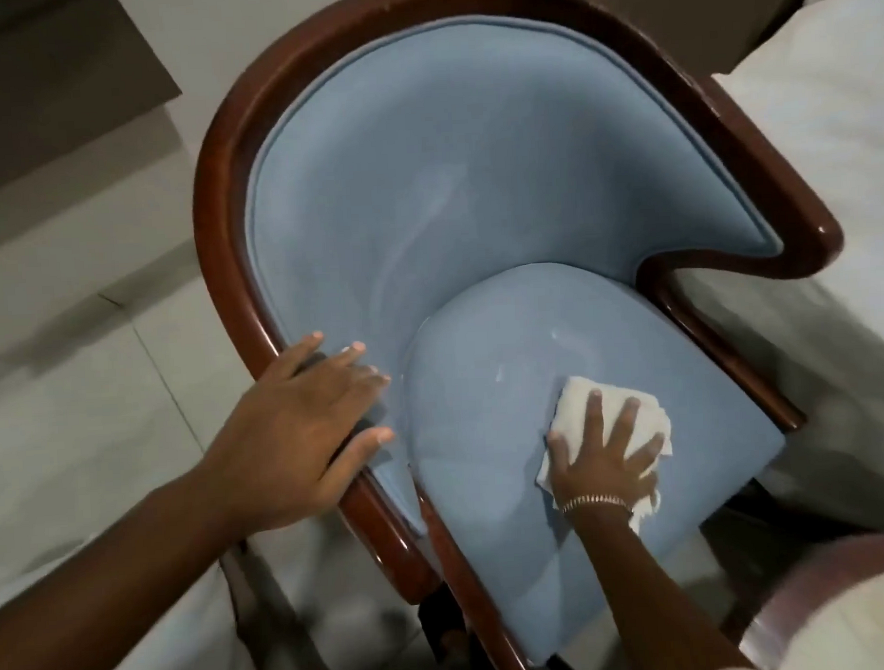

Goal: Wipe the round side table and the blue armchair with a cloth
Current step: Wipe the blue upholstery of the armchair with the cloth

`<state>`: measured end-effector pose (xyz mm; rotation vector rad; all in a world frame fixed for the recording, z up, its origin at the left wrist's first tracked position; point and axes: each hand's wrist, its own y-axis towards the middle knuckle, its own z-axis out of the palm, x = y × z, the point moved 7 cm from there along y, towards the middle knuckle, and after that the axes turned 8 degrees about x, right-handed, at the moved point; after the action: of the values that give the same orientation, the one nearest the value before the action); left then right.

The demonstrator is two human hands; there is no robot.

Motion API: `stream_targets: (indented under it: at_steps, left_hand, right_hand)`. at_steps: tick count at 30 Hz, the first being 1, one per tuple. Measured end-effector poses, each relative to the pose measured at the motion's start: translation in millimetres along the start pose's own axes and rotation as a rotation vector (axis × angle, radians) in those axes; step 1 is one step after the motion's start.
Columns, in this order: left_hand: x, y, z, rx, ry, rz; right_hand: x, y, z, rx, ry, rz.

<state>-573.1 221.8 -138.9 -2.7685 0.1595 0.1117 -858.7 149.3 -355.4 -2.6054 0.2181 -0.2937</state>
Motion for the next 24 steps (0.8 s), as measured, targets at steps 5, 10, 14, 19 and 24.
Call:
stream_targets:
  at_steps: [5, 10, 14, 19, 24]
  left_hand:
    - [9, 24, 2, -0.040, 0.136, 0.043]
    - [9, 32, 8, 0.064, 0.175, 0.000]
    - [4, 32, 4, 0.109, 0.172, -0.002]
    - [11, 33, 7, 0.031, 0.145, -0.031]
    - [10, 31, 7, -0.018, 0.137, -0.040]
  right_hand:
    - [64, 92, -40, 0.045, -0.003, -0.102]
    - [119, 11, 17, 0.013, -0.359, -0.622]
    - [52, -37, 22, -0.085, -0.330, -0.750]
    - [55, 64, -29, -0.070, -0.020, -0.010]
    - [158, 25, 9, 0.014, -0.255, -0.480]
